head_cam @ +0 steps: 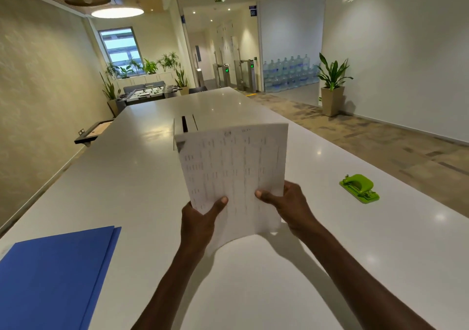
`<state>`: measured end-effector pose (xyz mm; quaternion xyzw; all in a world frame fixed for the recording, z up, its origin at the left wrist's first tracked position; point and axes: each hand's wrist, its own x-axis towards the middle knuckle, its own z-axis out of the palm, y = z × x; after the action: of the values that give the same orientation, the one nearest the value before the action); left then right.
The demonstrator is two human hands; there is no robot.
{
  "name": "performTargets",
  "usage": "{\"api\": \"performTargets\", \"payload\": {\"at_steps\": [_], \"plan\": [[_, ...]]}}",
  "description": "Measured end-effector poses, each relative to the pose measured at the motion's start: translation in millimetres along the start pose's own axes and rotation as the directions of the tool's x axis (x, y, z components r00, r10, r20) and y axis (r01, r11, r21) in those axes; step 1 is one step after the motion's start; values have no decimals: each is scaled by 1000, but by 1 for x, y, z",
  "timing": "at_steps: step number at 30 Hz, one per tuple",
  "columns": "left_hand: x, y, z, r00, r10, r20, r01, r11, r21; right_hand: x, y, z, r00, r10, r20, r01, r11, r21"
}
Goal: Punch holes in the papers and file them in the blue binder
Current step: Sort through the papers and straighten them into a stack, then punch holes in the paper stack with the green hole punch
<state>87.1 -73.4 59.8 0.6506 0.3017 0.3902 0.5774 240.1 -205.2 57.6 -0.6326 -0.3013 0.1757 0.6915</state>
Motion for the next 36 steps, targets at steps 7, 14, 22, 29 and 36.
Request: {"api": "performTargets", "payload": {"at_steps": [7,14,22,29,36], "plan": [[-8,-2,15,999,17,-28,-17,1000,-1,-3,13,-12,999,32,24,-31,998,-48],[-21,-24,37,995,-89,-35,90,996,15,-4,40,-29,995,86,47,-79,987,-137],[-5,-19,59,964,-257,67,260,964,-55,14,20,-67,999,11,42,1,965,-262],[7,-16,83,947,-269,177,271,963,13,26,30,-122,978,205,31,-184,928,-323],[14,-23,106,876,-357,323,366,930,35,33,44,-166,934,355,-42,-344,863,-371]]}}
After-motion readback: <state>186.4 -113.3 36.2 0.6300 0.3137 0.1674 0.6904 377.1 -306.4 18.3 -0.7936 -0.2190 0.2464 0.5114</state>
